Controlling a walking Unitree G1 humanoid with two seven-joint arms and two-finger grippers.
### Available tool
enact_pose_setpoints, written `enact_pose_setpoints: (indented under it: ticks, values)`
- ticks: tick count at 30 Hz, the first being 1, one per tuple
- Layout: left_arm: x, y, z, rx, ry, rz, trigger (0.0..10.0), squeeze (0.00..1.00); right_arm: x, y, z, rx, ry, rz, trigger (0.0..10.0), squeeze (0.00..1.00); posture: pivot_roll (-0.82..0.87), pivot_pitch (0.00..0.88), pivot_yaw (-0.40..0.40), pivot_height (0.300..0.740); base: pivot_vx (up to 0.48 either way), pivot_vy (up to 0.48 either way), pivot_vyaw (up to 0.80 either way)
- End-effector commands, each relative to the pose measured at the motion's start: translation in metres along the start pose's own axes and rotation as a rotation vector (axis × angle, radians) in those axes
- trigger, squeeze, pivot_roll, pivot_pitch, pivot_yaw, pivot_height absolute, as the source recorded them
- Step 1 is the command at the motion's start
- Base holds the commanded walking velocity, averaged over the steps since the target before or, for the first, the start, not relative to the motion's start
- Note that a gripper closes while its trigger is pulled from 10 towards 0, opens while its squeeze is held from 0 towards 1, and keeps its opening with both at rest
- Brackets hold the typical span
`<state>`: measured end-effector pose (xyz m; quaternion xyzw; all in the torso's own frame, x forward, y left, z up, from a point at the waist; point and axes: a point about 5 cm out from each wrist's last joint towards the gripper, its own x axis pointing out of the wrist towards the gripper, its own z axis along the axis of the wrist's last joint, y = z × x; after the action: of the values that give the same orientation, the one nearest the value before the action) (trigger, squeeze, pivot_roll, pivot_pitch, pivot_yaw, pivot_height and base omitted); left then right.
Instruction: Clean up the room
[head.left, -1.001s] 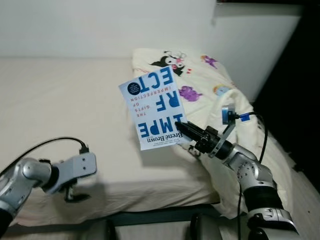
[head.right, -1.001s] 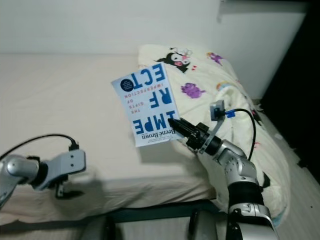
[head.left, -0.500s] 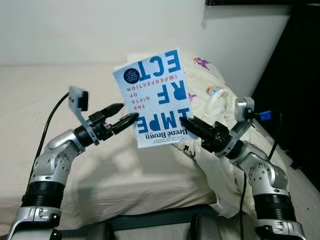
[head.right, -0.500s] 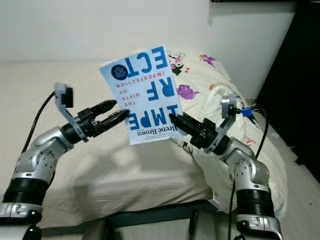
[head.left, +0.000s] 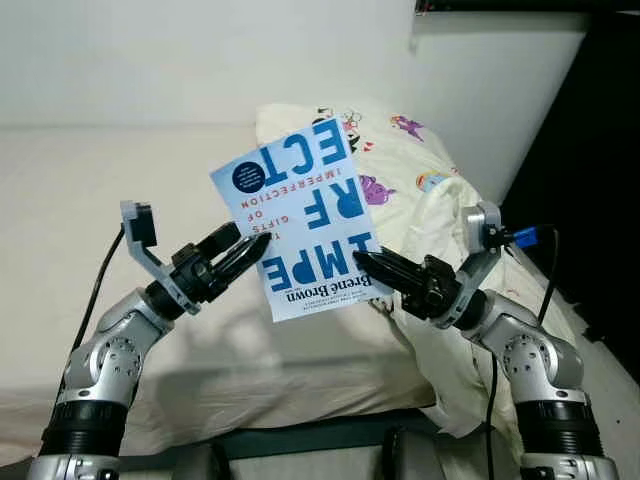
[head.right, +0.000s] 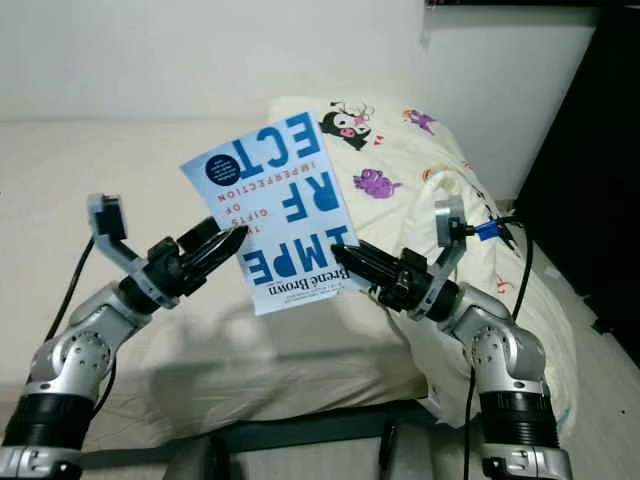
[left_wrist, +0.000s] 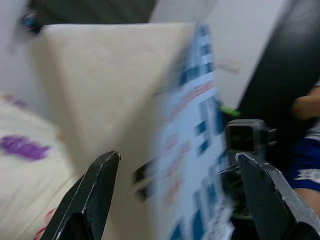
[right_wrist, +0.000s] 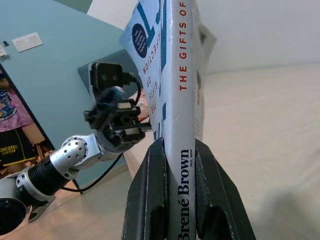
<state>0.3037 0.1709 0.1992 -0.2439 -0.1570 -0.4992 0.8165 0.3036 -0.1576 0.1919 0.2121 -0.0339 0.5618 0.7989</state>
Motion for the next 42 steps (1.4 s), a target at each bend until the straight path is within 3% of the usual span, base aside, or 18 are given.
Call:
enact_pose_setpoints:
  ticks: [1,11,13,30,32,33,34,35,36,37,39,40,41,42]
  values:
    - [-0.002,-0.006,-0.001,-0.035,-0.016,-0.043,10.0,0.0,0.001,0.005,0.007,-0.019,-0.021,0.028,0.0,0.0,0.03,0.0,-0.034,0.492,0.0,0.0,0.0]
    - [0.0,-0.014,0.0,-0.065,-0.045,-0.091,10.0,0.0,0.0,0.008,0.006,-0.013,-0.001,0.026,0.0,0.0,0.02,0.0,-0.037,0.492,0.0,0.0,0.0]
    - [-0.001,-0.015,-0.001,-0.068,-0.027,-0.088,0.0,0.0,0.0,0.008,0.006,-0.013,0.003,0.02,0.0,0.0,0.02,0.0,-0.037,0.492,0.0,0.0,0.0]
    - [-0.001,-0.005,-0.009,-0.037,0.022,0.008,0.0,0.0,0.001,0.01,0.008,-0.015,0.007,0.02,0.0,0.0,0.02,0.0,-0.039,0.492,0.0,0.0,0.0]
    - [-0.005,0.006,-0.015,-0.009,0.038,0.114,0.0,0.0,0.001,0.008,0.008,-0.027,0.002,-0.007,0.0,0.0,0.02,0.0,-0.038,0.492,0.0,0.0,0.0]
    - [-0.007,0.012,-0.016,-0.001,0.035,0.173,0.0,0.0,0.001,0.005,0.008,-0.034,-0.002,-0.038,5.7,0.0,0.02,0.0,-0.038,0.492,0.0,0.0,0.0]
    - [-0.008,0.016,-0.017,0.002,0.032,0.21,0.0,0.0,0.001,0.003,0.008,-0.038,-0.006,-0.06,5.7,0.0,0.02,0.0,-0.038,0.492,0.0,0.0,0.0]
    - [-0.009,0.022,-0.016,0.001,0.012,0.261,0.0,0.0,0.001,-0.002,0.01,-0.039,-0.032,-0.1,10.0,0.0,0.02,0.0,-0.038,0.492,0.0,0.0,0.0]
    - [-0.01,0.024,-0.015,-0.001,-0.002,0.29,0.0,0.0,0.001,-0.005,0.012,-0.038,-0.051,-0.125,10.0,0.0,0.02,0.0,-0.037,0.492,0.0,0.0,0.0]
    - [-0.012,0.03,-0.014,0.004,-0.023,0.342,0.0,0.0,-0.001,-0.011,0.015,-0.041,-0.079,-0.171,10.0,0.85,0.02,0.0,-0.037,0.492,0.0,0.0,0.0]
    - [-0.014,0.033,-0.013,0.007,-0.036,0.376,0.0,0.0,-0.002,-0.014,0.017,-0.042,-0.097,-0.202,10.0,0.85,0.02,0.0,-0.037,0.492,0.0,0.0,0.0]
    - [-0.016,0.037,-0.012,0.021,-0.045,0.428,0.0,0.0,-0.003,-0.017,0.019,-0.047,-0.113,-0.231,10.0,1.0,0.02,0.0,-0.035,0.492,0.0,0.0,0.0]
    - [-0.016,0.037,-0.012,0.021,-0.045,0.428,0.0,0.0,-0.003,-0.017,0.019,-0.047,-0.113,-0.231,10.0,1.0,0.02,0.0,-0.035,0.492,0.0,0.0,0.0]
    - [-0.027,0.052,-0.009,0.074,-0.051,0.601,0.0,0.0,-0.01,-0.022,0.027,-0.065,-0.155,-0.297,10.0,1.0,0.02,0.0,-0.035,0.492,0.0,0.0,0.0]
